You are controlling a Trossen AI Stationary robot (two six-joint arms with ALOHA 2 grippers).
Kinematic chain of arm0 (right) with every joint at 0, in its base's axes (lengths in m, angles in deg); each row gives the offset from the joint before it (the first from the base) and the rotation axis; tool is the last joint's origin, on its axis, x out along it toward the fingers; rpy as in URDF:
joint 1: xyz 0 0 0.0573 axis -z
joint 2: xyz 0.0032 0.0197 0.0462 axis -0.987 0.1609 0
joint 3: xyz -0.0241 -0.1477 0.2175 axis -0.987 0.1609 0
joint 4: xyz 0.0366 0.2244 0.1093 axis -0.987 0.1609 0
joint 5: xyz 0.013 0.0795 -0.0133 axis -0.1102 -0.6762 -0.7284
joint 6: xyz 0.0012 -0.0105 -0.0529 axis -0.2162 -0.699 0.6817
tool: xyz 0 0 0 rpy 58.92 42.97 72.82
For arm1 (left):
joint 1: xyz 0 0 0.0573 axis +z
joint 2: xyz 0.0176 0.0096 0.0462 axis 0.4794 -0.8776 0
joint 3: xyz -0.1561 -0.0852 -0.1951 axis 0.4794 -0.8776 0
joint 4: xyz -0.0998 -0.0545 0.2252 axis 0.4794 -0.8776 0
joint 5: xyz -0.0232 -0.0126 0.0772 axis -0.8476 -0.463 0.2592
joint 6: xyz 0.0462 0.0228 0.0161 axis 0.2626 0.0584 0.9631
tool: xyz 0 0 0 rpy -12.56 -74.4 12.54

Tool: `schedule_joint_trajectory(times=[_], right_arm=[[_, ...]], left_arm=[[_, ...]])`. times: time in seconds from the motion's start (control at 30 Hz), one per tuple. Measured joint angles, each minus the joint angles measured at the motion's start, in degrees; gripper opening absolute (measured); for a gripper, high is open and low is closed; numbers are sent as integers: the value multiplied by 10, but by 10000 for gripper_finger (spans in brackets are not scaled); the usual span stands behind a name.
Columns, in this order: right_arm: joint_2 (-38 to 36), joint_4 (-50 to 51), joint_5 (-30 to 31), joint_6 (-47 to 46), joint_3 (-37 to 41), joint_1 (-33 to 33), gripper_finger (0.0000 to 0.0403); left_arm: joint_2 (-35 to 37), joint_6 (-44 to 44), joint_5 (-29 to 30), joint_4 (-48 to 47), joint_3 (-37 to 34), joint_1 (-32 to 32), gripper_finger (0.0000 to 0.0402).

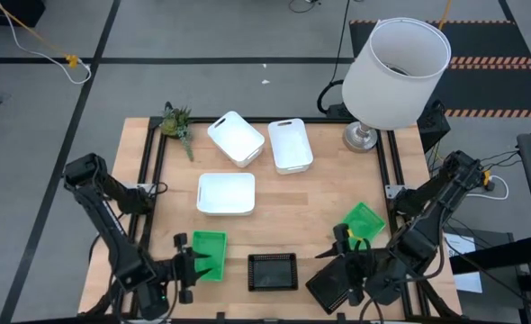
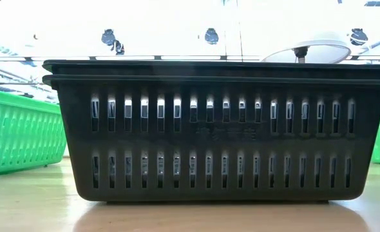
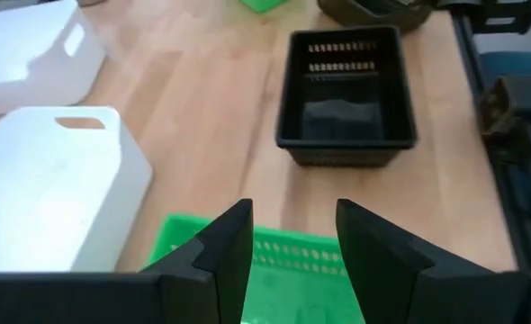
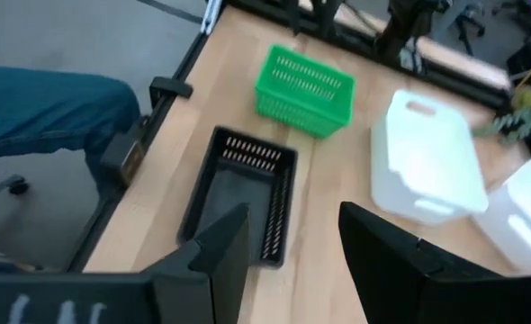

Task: Stack baskets by color
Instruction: Stack the top right white bin into the bottom white bin

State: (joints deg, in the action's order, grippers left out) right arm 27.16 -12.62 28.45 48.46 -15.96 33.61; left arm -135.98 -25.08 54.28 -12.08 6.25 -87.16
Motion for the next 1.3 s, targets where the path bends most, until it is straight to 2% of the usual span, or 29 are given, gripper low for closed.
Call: schedule_joint_trajectory(times=[0.27, 0.37, 0.6, 0.77, 0.93, 1.3], right_arm=[[0, 64, 1, -84, 0, -27, 165], [0, 74, 22, -91, 0, -25, 165], [0, 101, 129, -28, 0, 9, 165], [0, 78, 137, 50, 17, 86, 165], [0, 17, 65, 142, 57, 191, 165], [0, -186, -209, 327, 158, 456, 164]], left_arm=[[0, 21, 0, 10, 0, 38, 163], [0, 31, -1, 14, 0, 49, 163], [2, 89, -2, 30, 0, 74, 163], [27, 134, -2, 33, 1, 101, 163], [67, 173, -2, 33, 2, 133, 163], [106, 246, 0, 26, 2, 195, 163]])
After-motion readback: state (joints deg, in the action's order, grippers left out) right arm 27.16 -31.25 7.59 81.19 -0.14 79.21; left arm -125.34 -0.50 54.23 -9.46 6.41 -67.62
